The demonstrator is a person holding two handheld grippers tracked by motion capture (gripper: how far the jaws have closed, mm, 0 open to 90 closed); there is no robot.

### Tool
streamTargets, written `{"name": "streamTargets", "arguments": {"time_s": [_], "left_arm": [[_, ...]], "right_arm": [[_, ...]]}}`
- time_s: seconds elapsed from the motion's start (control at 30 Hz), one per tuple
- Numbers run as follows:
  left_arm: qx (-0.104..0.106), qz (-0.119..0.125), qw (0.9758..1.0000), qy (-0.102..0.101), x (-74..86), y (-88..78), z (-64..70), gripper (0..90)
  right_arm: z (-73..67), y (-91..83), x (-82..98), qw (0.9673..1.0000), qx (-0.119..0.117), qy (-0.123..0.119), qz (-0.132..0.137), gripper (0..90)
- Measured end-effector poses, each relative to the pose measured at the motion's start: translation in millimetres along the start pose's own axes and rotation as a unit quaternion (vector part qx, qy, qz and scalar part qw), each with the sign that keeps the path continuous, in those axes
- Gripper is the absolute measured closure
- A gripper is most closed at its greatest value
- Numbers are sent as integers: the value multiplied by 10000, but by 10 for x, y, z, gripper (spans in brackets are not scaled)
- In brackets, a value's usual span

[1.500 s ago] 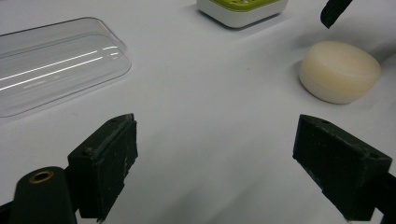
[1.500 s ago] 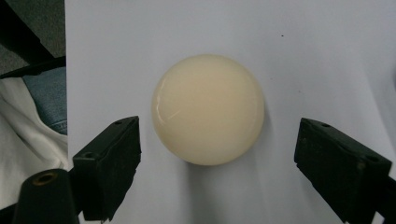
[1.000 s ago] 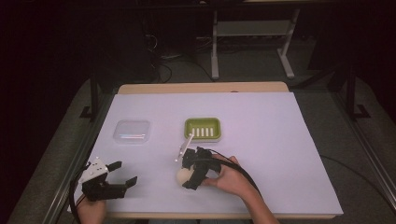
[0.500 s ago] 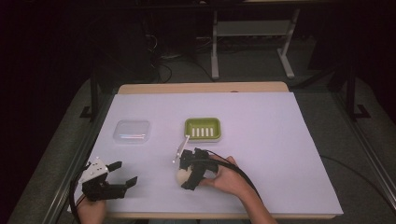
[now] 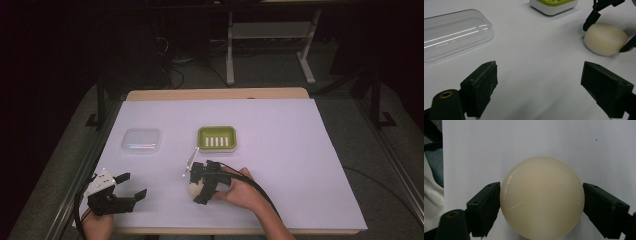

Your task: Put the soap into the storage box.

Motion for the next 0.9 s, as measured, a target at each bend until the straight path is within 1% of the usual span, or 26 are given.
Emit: {"name": "streamTargets", "arguments": {"time_s": [0.07, 0.17, 0.2, 0.37, 0.47, 0.6, 0.7, 0.73, 0.8, 0.83, 0.9], "left_arm": [[9, -9, 10000, 13, 1, 0, 1, 130], [1, 17, 10000, 6, -2, -1, 1, 130], [2, 17, 10000, -31, -1, -2, 7, 130], [5, 3, 10000, 11, 0, -2, -2, 130], [18, -7, 10000, 13, 1, 1, 2, 130], [6, -2, 10000, 10, 1, -2, -4, 130], [3, 9, 10000, 17, 0, -3, -5, 130], [4, 10, 10000, -17, 1, -4, 1, 130], [10, 10, 10000, -18, 1, -3, 3, 130], [7, 11, 10000, 24, -1, -2, -3, 130], [5, 11, 10000, -15, 0, -4, 1, 130]], "right_arm": [[2, 5, -5, 10000, 39, -12, -16, 168], [3, 9, -5, 10000, 37, -10, -26, 173], [4, 11, -5, 10000, 44, -8, -33, 174], [2, 24, -4, 10000, 40, -10, -64, 190], [-2, 32, -7, 9999, 63, -35, -91, 199], [-11, 33, -13, 9999, 38, -92, -103, 223], [-12, 31, -14, 9999, 36, -80, -110, 225], [-12, 31, -14, 9999, 34, -82, -117, 226], [-15, 29, -16, 9999, 46, -85, -125, 227], [-15, 28, -17, 9999, 45, -84, -126, 228], [-14, 27, -18, 9999, 40, -62, -139, 229]]}}
Point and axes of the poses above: each handheld gripper's, and its own axes: y roughly forward along the jaws, x roughly out of its underside, z roughly to its right, the point moved 5 cm from there along y, roughly forward along the jaws, and after that the axes turned 4 degrees about -x, right-handed, at the moved point
